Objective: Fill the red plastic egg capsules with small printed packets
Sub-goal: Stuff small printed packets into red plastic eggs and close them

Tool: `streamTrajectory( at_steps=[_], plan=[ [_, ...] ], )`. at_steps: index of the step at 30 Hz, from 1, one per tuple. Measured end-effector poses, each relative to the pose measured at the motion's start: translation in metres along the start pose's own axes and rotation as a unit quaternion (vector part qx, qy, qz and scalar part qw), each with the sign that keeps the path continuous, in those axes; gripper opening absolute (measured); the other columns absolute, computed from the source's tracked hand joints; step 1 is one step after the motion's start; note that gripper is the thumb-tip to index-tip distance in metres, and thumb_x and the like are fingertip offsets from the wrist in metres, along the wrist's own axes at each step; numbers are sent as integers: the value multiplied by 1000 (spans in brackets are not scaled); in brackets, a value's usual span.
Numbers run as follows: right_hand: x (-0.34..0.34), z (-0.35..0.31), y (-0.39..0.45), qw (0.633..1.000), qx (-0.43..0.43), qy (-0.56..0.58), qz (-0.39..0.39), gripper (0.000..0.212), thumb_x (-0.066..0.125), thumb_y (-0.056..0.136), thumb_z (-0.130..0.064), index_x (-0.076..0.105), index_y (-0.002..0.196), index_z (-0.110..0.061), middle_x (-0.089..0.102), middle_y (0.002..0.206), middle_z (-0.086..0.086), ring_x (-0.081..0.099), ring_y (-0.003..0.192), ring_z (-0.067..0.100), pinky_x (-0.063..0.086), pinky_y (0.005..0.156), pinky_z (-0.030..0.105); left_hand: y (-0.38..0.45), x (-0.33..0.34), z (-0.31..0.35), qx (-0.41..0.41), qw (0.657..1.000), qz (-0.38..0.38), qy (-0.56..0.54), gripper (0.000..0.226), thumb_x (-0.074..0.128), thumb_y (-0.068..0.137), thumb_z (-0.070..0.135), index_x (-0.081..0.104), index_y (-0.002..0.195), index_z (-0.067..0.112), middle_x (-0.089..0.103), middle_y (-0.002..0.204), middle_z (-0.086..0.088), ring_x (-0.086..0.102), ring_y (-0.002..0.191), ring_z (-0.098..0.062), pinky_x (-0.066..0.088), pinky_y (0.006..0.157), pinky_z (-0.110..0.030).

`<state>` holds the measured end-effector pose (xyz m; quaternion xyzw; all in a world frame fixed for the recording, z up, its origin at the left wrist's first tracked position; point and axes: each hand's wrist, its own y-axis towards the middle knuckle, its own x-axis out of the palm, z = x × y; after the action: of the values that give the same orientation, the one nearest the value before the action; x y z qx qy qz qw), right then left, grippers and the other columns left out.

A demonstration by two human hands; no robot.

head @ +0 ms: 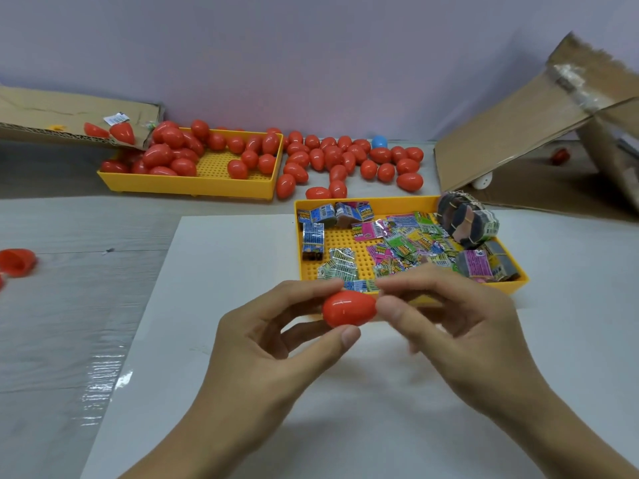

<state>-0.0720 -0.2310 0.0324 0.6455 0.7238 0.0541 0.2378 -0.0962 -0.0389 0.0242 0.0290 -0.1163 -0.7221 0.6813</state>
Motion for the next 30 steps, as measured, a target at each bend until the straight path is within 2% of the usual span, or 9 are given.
streamTrajectory(
  at_steps=[2,4,6,8,15,20,24,28,30],
  plan=[
    [-11,9,9,986,-60,-137,73,7,69,86,-26,74,88,-22,69,81,-11,64,75,8,47,60,18,2,-1,2,7,1000,20,0,38,84,65,22,77,102,25,76,101,-3,73,97,-20,58,81,-21],
    [-26,19,22,957,-41,-250,140,6,69,87,-17,73,92,-21,67,84,-11,61,81,5,45,71,17,4,-2,3,16,999,39,-5,37,82,63,25,77,100,27,77,98,-2,73,95,-17,57,80,-20],
    [-40,30,33,929,34,-345,130,14,70,87,-19,73,100,-19,63,88,-6,58,92,17,43,78,27,4,-2,5,22,999,47,-11,36,82,62,25,77,98,28,77,97,-1,74,93,-17,57,79,-19],
    [-46,37,38,903,111,-408,78,26,70,84,-35,74,105,-19,63,93,-2,55,98,26,45,81,36,4,-3,6,24,999,47,-11,35,82,63,25,76,97,28,77,97,-1,74,93,-18,57,78,-19],
    [-42,32,48,880,190,-435,30,46,59,76,-67,76,96,-30,63,95,-4,43,98,23,44,80,41,3,-3,5,20,999,44,-8,34,81,62,27,73,96,27,76,97,-3,73,93,-22,57,77,-20],
    [-40,32,45,894,174,-410,45,31,63,78,-58,70,72,-28,64,90,-2,43,95,25,42,80,44,3,-4,4,20,999,41,-9,33,81,63,27,73,95,29,76,97,-2,73,94,-22,57,76,-20],
    [-43,35,46,904,161,-391,65,27,68,81,-49,75,87,-24,65,92,-1,49,99,28,45,83,45,3,-4,3,19,999,38,-6,33,81,64,27,73,96,30,75,98,-2,73,94,-23,57,75,-21],
    [-40,37,50,874,173,-453,42,36,65,87,-38,66,122,-28,61,120,1,44,110,26,39,90,41,3,-5,3,19,999,36,-1,32,80,64,28,72,96,31,75,98,0,73,94,-22,58,75,-21],
    [-35,36,51,874,144,-461,48,39,63,88,-33,63,126,-25,60,125,2,43,114,27,39,93,42,4,-6,2,17,999,35,-2,33,80,64,29,72,96,30,75,98,-1,73,94,-21,57,74,-20]
  ],
)
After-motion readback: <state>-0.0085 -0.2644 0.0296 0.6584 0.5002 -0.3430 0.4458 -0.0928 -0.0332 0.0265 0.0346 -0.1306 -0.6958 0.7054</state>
